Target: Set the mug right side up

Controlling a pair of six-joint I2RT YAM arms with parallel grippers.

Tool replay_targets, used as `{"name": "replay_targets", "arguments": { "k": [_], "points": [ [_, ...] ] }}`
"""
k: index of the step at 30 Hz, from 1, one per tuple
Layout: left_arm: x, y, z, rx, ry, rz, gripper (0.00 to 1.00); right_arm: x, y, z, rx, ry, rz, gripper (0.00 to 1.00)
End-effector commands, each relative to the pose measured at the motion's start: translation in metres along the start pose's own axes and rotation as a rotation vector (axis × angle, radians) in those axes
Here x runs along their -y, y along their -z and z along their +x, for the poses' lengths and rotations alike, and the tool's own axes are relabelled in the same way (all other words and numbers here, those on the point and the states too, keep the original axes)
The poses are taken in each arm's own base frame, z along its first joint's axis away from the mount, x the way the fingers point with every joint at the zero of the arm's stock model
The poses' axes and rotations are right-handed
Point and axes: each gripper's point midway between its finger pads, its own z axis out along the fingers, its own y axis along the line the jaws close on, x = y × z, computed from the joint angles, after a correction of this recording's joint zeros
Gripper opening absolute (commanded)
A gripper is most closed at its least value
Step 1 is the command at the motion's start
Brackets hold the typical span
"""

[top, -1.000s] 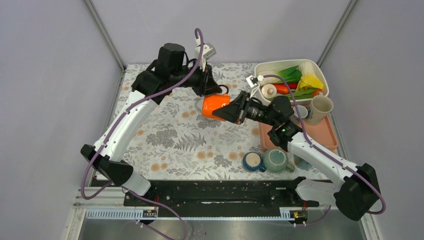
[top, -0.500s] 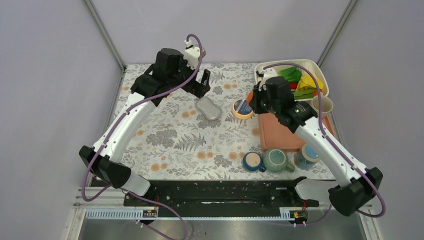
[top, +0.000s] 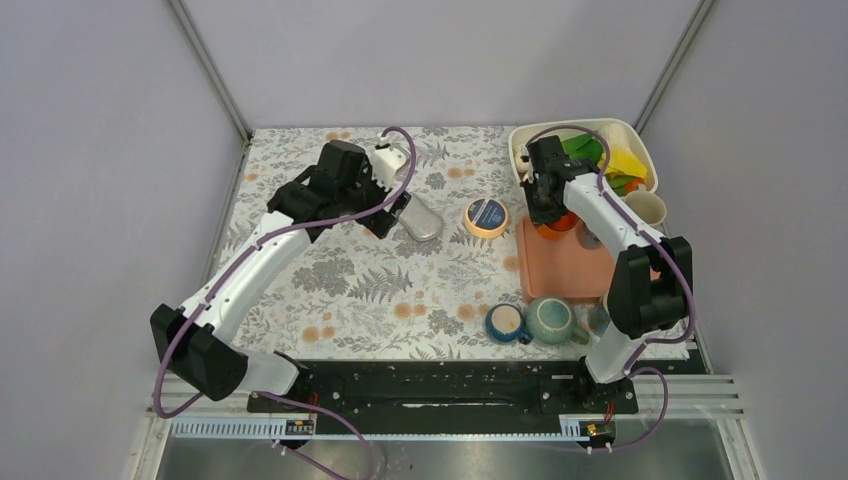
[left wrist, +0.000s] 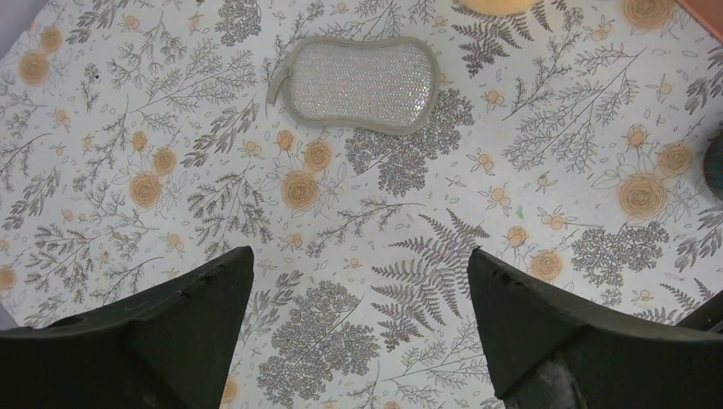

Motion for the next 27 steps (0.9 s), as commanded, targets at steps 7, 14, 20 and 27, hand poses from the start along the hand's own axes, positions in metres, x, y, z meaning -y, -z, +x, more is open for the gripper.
{"name": "replay_targets", "arguments": {
  "k": [7, 14, 20, 27],
  "points": [
    [0.003, 0.008, 0.002, 0.041, -0.058, 0.009, 0.99, -0.013, -0.026, -0.015, -0.017, -0.053, -0.089, 0.0],
    [0.008, 0.007, 0.002, 0.039, -0.056, 0.041, 0.99, -0.012, -0.035, -0.011, -0.033, -0.05, -0.085, 0.0],
    [0.01, 0.004, 0.003, 0.031, -0.051, 0.051, 0.99, -0.008, -0.049, -0.006, -0.063, -0.075, -0.105, 0.02],
    [0.011, 0.002, 0.004, 0.026, -0.056, 0.06, 0.99, -0.008, -0.044, -0.01, -0.045, -0.086, -0.111, 0.33]
  ]
}}
